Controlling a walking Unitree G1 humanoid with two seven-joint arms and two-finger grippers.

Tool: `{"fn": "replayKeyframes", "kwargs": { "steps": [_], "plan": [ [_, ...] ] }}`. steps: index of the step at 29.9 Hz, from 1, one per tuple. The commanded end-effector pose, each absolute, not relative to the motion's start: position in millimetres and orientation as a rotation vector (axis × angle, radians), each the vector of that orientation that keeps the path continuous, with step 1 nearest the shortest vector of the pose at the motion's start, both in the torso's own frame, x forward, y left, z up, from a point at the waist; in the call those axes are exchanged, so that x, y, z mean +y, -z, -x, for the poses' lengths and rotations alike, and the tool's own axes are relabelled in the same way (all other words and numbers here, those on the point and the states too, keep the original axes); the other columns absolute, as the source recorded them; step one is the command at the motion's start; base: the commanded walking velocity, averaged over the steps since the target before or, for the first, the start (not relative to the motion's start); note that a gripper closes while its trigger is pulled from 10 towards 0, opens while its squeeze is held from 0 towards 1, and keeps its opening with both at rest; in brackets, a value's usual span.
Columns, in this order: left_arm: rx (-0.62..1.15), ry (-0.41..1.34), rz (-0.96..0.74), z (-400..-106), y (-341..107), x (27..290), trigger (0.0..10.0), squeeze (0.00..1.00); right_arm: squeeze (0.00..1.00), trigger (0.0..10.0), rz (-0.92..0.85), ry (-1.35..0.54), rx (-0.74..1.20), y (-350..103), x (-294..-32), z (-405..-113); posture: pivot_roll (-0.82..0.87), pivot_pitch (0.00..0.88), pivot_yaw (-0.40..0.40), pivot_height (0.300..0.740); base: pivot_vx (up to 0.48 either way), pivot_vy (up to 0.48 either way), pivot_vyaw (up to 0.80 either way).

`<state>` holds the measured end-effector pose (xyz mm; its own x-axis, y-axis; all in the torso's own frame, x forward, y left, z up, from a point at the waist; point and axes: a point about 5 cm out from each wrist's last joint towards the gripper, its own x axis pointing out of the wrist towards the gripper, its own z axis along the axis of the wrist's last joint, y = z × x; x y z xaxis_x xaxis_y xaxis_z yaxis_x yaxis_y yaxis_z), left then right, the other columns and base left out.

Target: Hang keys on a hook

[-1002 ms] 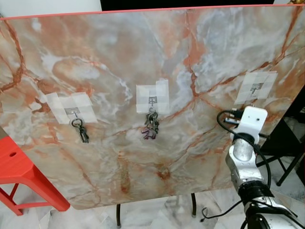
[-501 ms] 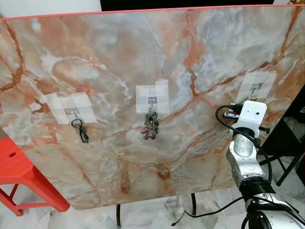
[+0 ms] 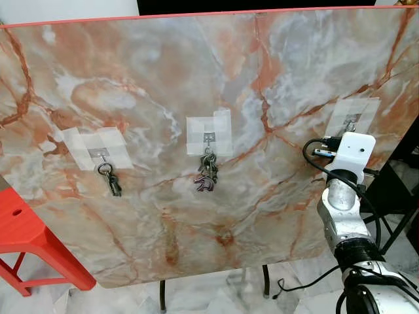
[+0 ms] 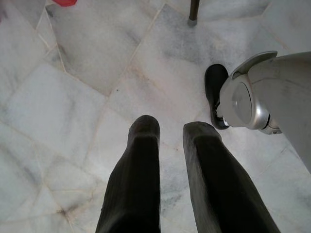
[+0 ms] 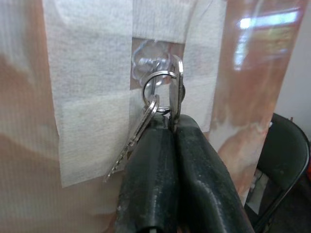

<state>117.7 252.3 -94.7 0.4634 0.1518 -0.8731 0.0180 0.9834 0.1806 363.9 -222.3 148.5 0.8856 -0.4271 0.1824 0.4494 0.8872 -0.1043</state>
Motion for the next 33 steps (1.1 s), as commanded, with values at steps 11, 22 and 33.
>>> {"fn": "replayKeyframes", "kwargs": {
  "steps": [11, 22, 33],
  "plan": [
    [1.092, -0.081, -0.168, -117.4, 94.7, 252.9, 10.0, 0.00, 0.00, 10.0, 0.154, 0.398, -0.063, -146.9, -221.8, -372.5, 0.06, 0.000, -0.011, 0.730, 0.000, 0.000, 0.00],
    [1.095, -0.074, -0.172, -117.2, 94.7, 252.9, 10.0, 0.00, 0.00, 10.0, 0.168, 0.328, 0.018, -132.1, -212.9, -371.5, 0.06, 0.000, -0.008, 0.730, 0.000, 0.000, 0.00],
    [1.096, -0.072, -0.176, -117.0, 94.7, 253.2, 10.0, 0.00, 0.00, 10.0, 0.135, 0.304, -0.052, -131.5, -206.3, -365.8, 0.06, 0.000, -0.008, 0.730, 0.000, 0.000, 0.00]
  ]
}}
